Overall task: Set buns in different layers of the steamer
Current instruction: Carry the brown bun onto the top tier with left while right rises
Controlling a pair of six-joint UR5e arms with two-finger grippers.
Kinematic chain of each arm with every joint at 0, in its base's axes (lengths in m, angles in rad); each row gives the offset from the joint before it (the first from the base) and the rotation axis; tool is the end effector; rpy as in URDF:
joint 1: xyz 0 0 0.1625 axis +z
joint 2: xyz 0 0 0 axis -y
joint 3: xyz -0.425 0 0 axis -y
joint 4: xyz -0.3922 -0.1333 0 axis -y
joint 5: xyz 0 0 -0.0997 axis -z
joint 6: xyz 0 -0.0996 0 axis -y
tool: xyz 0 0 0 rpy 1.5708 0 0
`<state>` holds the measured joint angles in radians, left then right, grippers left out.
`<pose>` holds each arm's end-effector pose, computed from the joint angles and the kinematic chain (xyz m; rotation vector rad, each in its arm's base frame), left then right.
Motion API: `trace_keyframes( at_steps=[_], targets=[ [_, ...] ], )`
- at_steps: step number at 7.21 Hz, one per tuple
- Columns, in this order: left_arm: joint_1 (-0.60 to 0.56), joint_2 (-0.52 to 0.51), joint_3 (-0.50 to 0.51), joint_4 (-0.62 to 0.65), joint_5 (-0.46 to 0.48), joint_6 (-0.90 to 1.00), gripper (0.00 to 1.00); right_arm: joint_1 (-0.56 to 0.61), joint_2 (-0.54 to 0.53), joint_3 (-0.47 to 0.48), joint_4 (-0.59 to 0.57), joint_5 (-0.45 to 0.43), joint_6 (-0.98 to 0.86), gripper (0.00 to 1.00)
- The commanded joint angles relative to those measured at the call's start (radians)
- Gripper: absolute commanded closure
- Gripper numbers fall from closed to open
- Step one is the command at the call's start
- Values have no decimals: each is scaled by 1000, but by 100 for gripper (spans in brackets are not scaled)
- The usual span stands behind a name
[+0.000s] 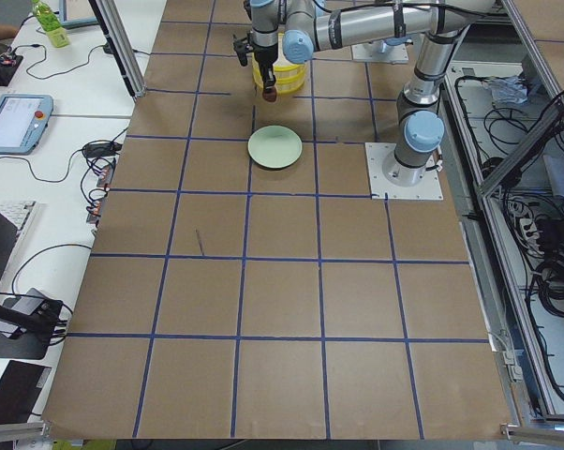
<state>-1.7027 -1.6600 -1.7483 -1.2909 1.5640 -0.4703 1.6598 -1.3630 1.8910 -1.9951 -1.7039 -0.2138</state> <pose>-0.2008 -0.4951 0.3842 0.5272 -3.0864 0.0166 0.1654 -0.5027 0.2723 0.4644 -2.9747 -0.1684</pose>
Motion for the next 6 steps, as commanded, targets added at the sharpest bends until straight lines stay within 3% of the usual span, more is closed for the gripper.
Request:
trace_keyframes(
  at_steps=[1,3,5,6],
  targets=[
    [-93,-15,46,2,-41,-181,99,-2,-11,-13,4,1,-2,17],
    [-150,-46,49,129,-145,-331,99,-11,-62,-94,62,18,0,16],
    [-280,-143,53,273,-147,-509,99,-67,-155,-209,215,113,20,17],
    [-313,-196,73,348,-148,-590,99,-89,-174,-310,339,150,37,17]
  ],
)
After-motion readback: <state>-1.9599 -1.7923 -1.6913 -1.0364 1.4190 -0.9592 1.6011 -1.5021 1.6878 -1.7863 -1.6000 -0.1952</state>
